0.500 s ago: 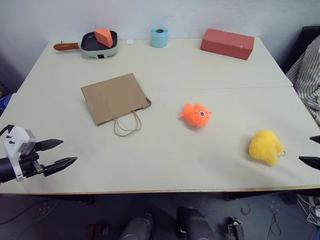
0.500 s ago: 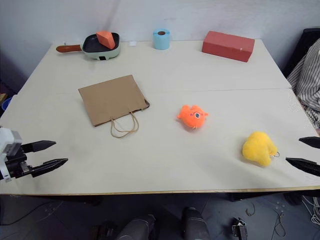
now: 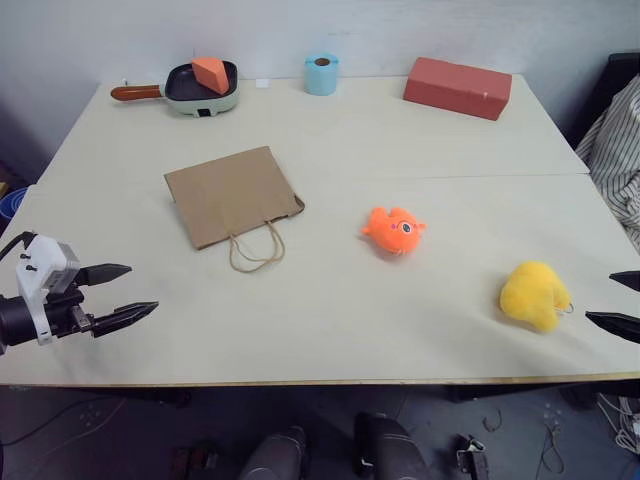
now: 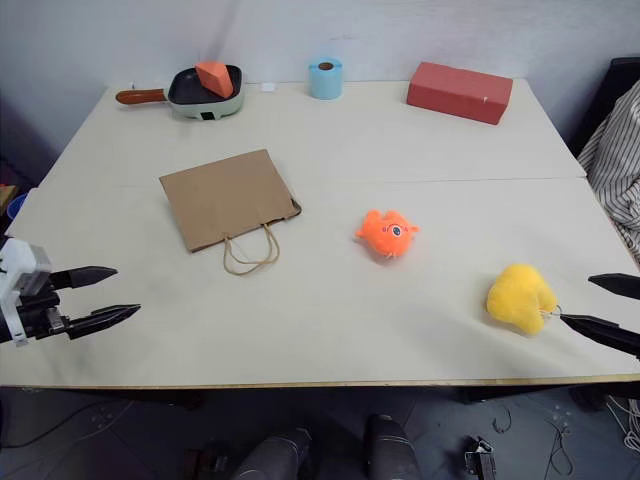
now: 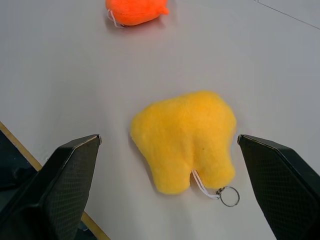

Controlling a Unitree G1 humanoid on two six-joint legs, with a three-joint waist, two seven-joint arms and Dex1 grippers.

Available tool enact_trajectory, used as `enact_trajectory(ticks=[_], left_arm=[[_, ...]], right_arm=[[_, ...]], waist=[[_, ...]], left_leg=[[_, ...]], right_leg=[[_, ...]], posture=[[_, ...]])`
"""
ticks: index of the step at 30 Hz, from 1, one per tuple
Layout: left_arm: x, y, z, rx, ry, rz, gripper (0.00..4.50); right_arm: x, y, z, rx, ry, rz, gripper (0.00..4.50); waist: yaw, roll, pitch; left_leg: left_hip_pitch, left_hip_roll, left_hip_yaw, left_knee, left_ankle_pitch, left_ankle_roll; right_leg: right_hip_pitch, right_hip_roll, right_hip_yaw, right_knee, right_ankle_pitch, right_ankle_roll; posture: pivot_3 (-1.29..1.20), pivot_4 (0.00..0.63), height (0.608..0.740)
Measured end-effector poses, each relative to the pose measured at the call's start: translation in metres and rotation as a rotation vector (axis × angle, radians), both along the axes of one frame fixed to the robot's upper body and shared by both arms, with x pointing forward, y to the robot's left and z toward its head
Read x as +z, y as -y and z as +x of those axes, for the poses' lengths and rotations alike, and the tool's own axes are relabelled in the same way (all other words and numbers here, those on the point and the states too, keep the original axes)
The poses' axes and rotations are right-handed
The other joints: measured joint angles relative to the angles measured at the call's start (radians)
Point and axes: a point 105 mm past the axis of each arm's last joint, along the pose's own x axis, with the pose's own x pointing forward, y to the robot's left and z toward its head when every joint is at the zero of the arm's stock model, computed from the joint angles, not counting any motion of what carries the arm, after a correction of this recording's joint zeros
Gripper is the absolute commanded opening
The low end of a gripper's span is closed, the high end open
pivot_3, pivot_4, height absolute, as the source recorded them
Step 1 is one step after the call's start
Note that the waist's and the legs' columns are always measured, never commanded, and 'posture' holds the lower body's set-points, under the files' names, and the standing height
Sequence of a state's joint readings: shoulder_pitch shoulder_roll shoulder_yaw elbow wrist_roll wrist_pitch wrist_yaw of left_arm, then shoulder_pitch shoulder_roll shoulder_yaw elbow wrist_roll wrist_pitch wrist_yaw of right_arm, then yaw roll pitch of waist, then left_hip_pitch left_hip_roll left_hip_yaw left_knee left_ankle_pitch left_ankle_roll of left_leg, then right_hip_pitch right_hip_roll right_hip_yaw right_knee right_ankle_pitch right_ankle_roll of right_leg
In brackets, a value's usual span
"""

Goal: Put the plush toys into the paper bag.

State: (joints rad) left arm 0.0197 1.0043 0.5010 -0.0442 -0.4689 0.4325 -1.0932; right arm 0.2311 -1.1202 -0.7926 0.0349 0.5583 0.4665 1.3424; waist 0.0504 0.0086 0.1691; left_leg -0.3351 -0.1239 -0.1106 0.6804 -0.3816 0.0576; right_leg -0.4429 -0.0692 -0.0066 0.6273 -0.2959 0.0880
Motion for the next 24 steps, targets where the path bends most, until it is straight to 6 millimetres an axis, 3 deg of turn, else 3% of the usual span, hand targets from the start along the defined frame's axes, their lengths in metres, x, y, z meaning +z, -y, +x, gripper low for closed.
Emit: enact_trajectory(ticks=[5, 8, 11, 13, 18, 24], left_arm=[[0.003, 0.029, 0.023, -0.180, 0.036, 0.050, 4.50], [0.007, 0.047, 0.044, -0.280, 0.077, 0.132, 4.50], [0.010, 0.066, 0.069, -0.381, 0.122, 0.231, 4.50], [0.008, 0.073, 0.084, -0.417, 0.136, 0.291, 4.50], [0.004, 0.091, 0.110, -0.466, 0.166, 0.355, 4.50], [-0.007, 0.098, 0.118, -0.526, 0.174, 0.413, 2.62]], right_arm=[[0.008, -0.038, 0.000, 0.129, 0.036, 0.024, 4.48], [0.017, -0.079, 0.005, 0.251, 0.086, 0.060, 4.48], [0.011, -0.137, 0.008, 0.418, 0.125, 0.119, 4.48], [0.006, -0.163, 0.017, 0.457, 0.155, 0.147, 4.48], [0.002, -0.202, 0.034, 0.495, 0.219, 0.170, 4.48], [-0.008, -0.218, 0.042, 0.477, 0.217, 0.170, 4.50]], waist=[[0.001, 0.000, 0.000], [0.001, 0.000, 0.000], [-0.001, -0.001, 0.000], [-0.005, -0.002, 0.000], [-0.006, -0.004, 0.000], [-0.012, -0.004, 0.000]], left_leg=[[0.000, 0.000, -0.001, 0.002, 0.000, 0.000], [-0.001, 0.000, -0.001, 0.003, 0.000, -0.001], [-0.001, 0.000, -0.002, 0.003, 0.000, -0.001], [-0.002, -0.001, -0.001, 0.004, 0.000, -0.001], [-0.007, -0.001, -0.003, 0.009, 0.000, -0.001], [-0.020, -0.004, -0.007, 0.020, 0.000, -0.001]], right_leg=[[0.000, 0.000, -0.001, 0.001, 0.000, 0.000], [0.000, 0.000, -0.002, 0.001, 0.001, 0.000], [-0.001, 0.000, -0.003, 0.002, 0.001, 0.000], [-0.002, 0.000, -0.004, 0.002, 0.001, 0.000], [-0.004, 0.000, -0.007, 0.003, 0.001, 0.001], [-0.014, -0.003, -0.011, 0.015, 0.001, 0.001]], posture=[[0.00, 0.150, 0.740], [0.00, 0.150, 0.740], [0.00, 0.150, 0.740], [0.00, 0.150, 0.740], [0.00, 0.150, 0.740], [0.00, 0.150, 0.740]])
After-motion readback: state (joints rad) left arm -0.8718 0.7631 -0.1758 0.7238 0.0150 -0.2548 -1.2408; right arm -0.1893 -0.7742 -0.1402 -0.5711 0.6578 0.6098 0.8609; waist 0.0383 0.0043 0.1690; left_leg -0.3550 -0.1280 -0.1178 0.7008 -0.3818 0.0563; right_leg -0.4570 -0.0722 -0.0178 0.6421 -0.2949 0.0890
